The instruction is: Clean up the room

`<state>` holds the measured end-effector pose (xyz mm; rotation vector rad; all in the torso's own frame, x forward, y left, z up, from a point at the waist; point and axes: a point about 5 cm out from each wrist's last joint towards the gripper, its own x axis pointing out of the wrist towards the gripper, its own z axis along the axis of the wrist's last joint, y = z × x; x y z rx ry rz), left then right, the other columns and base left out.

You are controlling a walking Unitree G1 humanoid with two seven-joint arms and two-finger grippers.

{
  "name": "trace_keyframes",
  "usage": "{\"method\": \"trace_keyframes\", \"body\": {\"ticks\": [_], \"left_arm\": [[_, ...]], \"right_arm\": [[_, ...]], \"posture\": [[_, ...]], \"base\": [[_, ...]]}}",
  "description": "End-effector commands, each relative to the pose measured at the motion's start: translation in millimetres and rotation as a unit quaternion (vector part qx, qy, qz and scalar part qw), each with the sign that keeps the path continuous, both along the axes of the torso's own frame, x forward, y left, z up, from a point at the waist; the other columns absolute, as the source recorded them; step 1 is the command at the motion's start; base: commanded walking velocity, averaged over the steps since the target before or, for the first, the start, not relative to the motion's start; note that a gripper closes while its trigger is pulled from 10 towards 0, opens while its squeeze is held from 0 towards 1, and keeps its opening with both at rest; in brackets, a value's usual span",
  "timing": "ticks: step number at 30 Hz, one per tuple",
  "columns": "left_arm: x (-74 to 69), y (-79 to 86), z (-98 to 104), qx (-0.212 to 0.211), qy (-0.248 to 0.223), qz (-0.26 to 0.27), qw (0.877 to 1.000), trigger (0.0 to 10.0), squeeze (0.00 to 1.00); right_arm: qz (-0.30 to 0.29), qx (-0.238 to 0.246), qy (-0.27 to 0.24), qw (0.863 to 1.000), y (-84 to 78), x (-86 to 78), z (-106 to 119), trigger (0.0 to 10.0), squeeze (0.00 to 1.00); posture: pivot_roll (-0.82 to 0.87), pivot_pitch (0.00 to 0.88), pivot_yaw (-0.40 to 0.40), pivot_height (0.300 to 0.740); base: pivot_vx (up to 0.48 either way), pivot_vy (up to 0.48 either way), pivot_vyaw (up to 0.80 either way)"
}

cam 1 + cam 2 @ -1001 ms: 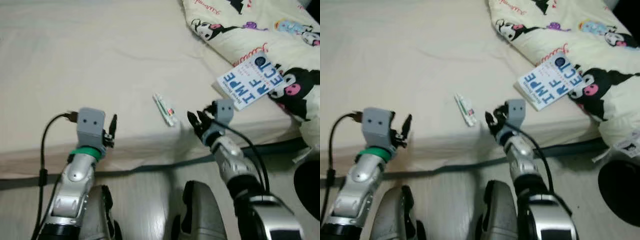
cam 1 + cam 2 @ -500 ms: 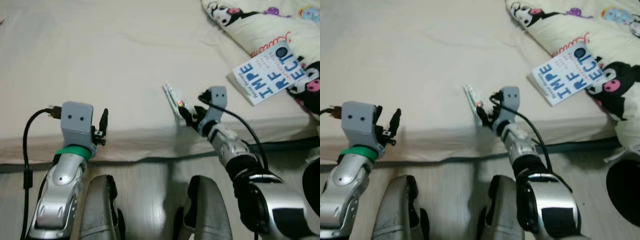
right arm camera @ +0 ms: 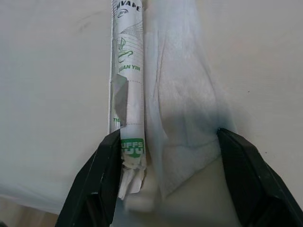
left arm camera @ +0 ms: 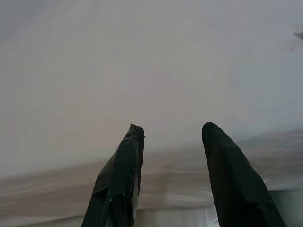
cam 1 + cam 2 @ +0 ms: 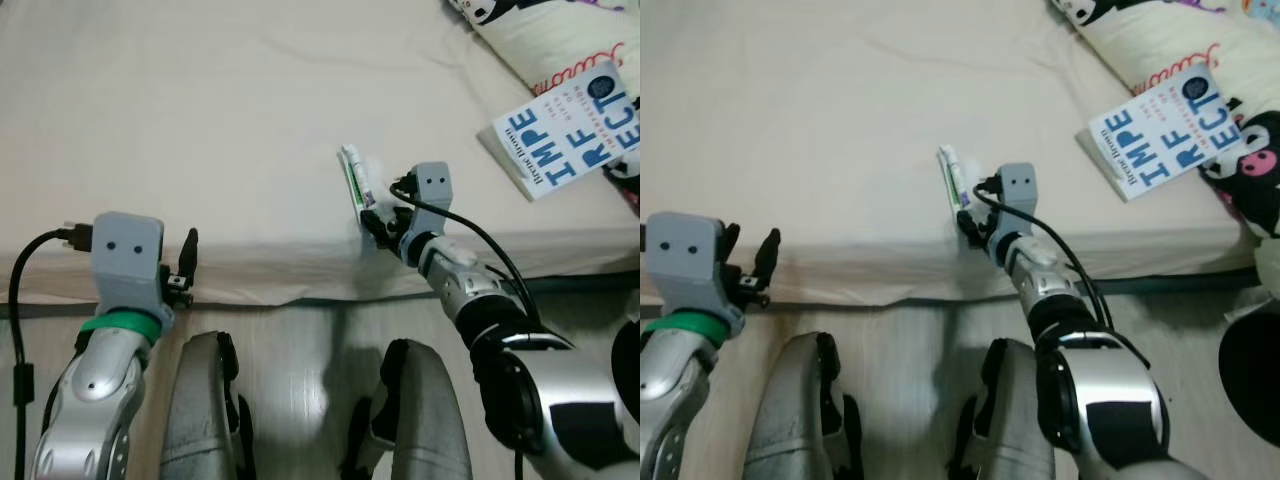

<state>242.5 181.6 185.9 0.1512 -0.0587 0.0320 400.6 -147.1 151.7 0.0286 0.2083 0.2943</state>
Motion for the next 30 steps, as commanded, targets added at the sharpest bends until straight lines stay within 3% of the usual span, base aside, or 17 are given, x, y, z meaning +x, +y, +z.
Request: {"method": "trace_keyframes", "body": {"ticks": [1, 4, 5, 6, 21, 25, 29, 30], "left_arm": [[-6.6, 3.7, -4.2, 0.002, 0.016, 0.01, 1.0, 10.0, 0.0], [-8.8, 4.1, -4.0, 0.003, 0.018, 0.011, 1.0, 10.0, 0.0], [-11.1, 5.2, -3.8, 0.005, 0.022, 0.013, 1.0, 10.0, 0.0], [-12.7, 5.7, -3.8, 0.006, 0.025, 0.015, 1.0, 10.0, 0.0], [-6.7, 0.9, -4.2, 0.0, 0.033, 0.014, 0.999, 10.0, 0.0], [8.1, -3.5, -3.2, -0.01, 0.019, 0.013, 1.0, 10.0, 0.0], [13.1, -6.4, -2.4, -0.015, 0.012, 0.011, 1.0, 10.0, 0.0], [16.8, -9.1, -2.0, -0.02, 0.007, 0.008, 1.0, 10.0, 0.0]], "right_arm": [[-0.004, -0.014, 0.048, 0.999, -2.2, -7.8, -22.1, 10.0, 0.0], [-0.005, -0.019, 0.049, 0.999, -3.1, -7.9, -22.5, 10.0, 0.0], [-0.011, -0.023, 0.051, 0.998, -5.6, -7.7, -22.4, 3.6, 0.0], [-0.017, -0.027, 0.053, 0.998, -8.3, -7.5, -21.9, 0.0, 0.0], [-0.024, -0.022, 0.052, 0.998, -15.5, -5.4, -16.3, 0.0, 0.0], [-0.021, -0.012, 0.048, 0.999, -18.6, -5.3, -14.5, 0.0, 0.0], [-0.016, 0.003, 0.039, 0.999, -18.7, -4.7, -11.8, 0.0, 0.0], [-0.01, 0.018, 0.029, 0.999, -18.4, -4.0, -8.7, 0.0, 0.0]], "posture": [[0.35, 0.458, 0.064, 0.556], [0.36, 0.46, 0.065, 0.556], [0.36, 0.468, 0.068, 0.556], [0.36, 0.469, 0.068, 0.556], [0.33, 0.416, 0.049, 0.556], [0.29, 0.348, 0.022, 0.556], [0.28, 0.328, 0.014, 0.556], [0.26, 0.289, 0.002, 0.556]], "base": [[0.0, 0.0, 0.0], [0.0, 0.0, 0.0], [0.0, 0.0, 0.0], [0.0, 0.0, 0.0], [0.0, 0.0, 0.0], [0.0, 0.0, 0.0], [0.0, 0.0, 0.0], [0.0, 0.0, 0.0]]}}
